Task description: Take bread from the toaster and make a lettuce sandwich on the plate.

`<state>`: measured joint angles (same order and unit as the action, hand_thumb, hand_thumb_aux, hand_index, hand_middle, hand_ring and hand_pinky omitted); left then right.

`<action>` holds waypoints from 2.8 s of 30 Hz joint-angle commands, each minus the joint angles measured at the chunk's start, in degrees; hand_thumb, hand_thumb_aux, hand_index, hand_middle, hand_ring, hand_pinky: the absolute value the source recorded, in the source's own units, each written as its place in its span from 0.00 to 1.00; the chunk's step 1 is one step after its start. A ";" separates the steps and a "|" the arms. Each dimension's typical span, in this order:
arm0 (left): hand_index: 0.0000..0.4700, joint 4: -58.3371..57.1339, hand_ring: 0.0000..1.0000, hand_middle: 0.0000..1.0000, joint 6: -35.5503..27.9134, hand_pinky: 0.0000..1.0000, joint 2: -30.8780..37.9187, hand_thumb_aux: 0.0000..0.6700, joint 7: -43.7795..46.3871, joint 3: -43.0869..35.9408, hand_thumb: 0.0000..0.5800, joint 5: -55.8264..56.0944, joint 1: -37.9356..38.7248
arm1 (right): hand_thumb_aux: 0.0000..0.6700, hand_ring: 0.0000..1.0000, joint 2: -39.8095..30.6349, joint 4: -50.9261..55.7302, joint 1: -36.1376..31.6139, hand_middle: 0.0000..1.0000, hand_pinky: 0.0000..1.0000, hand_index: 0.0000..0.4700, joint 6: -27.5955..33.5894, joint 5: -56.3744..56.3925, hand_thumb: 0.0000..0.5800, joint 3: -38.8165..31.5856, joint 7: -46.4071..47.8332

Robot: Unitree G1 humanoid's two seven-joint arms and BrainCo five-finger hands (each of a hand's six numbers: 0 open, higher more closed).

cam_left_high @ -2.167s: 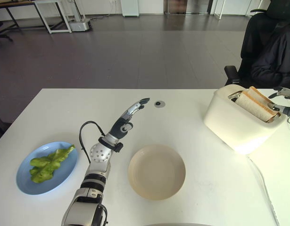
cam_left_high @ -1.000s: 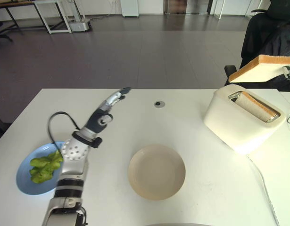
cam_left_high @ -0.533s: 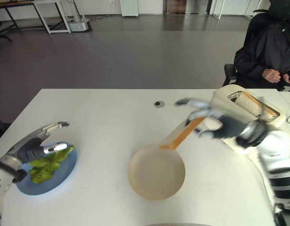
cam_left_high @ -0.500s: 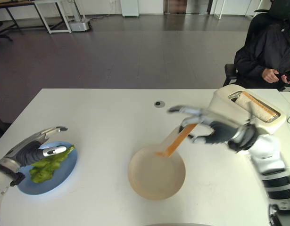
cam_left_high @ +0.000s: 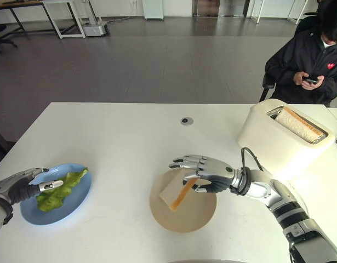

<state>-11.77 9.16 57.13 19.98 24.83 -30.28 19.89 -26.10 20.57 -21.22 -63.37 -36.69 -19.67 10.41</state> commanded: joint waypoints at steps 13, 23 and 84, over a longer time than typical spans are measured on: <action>0.59 -0.74 0.00 0.00 -0.74 0.00 2.23 0.59 0.51 -8.36 0.83 -1.23 -1.79 | 0.00 0.00 -9.91 -1.26 -1.37 0.00 0.00 0.00 -1.73 0.86 0.00 -0.35 2.21; 0.84 -5.36 0.00 0.00 -0.32 0.00 3.50 0.84 -3.57 -15.23 0.97 -5.26 -6.29 | 0.00 0.00 -10.18 -2.14 -0.96 0.00 0.00 0.00 -1.08 2.97 0.00 -0.81 3.99; 1.00 17.71 0.00 0.00 -2.31 0.00 5.57 1.00 -10.50 -7.13 1.00 -9.08 0.20 | 0.00 0.00 -9.67 -3.65 -1.43 0.00 0.00 0.00 0.31 7.20 0.00 0.11 6.68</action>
<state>-2.24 7.41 63.18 8.13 14.04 -38.45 17.94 -35.63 17.07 -21.73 -63.39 -29.82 -20.72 17.56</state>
